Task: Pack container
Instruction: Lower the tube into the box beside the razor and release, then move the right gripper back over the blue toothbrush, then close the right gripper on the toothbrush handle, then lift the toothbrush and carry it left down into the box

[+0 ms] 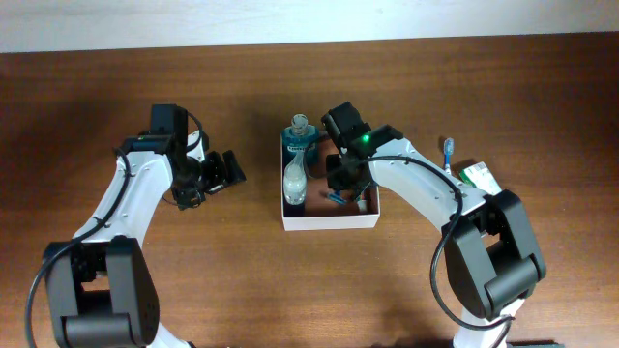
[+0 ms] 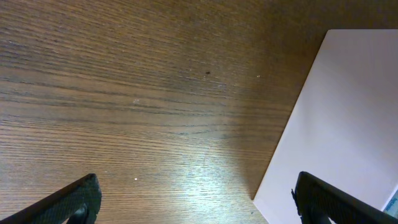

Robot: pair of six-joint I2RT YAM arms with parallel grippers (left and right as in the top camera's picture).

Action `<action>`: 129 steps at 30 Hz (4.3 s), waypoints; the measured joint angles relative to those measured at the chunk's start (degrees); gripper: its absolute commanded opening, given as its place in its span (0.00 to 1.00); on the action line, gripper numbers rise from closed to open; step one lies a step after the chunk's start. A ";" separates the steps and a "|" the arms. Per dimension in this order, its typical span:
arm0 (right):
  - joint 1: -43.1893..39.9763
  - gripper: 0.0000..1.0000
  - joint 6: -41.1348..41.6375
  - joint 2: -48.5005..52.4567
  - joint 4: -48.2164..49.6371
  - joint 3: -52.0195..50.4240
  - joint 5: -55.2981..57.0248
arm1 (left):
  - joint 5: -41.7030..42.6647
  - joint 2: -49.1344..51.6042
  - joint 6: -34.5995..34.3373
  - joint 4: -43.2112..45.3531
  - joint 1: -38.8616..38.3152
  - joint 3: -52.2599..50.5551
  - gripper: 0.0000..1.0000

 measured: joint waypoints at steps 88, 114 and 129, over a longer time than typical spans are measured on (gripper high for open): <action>-29.20 0.16 -18.80 -3.78 12.76 -16.57 5.25 | -0.02 0.00 0.00 0.00 0.00 0.00 0.99; -27.02 0.04 -18.82 -5.01 -8.76 -1.46 0.63 | -0.02 0.00 0.00 0.00 0.00 0.00 0.99; -11.56 0.04 -9.38 -12.13 -12.96 6.14 -2.34 | -0.02 0.00 0.00 0.00 0.00 0.00 0.99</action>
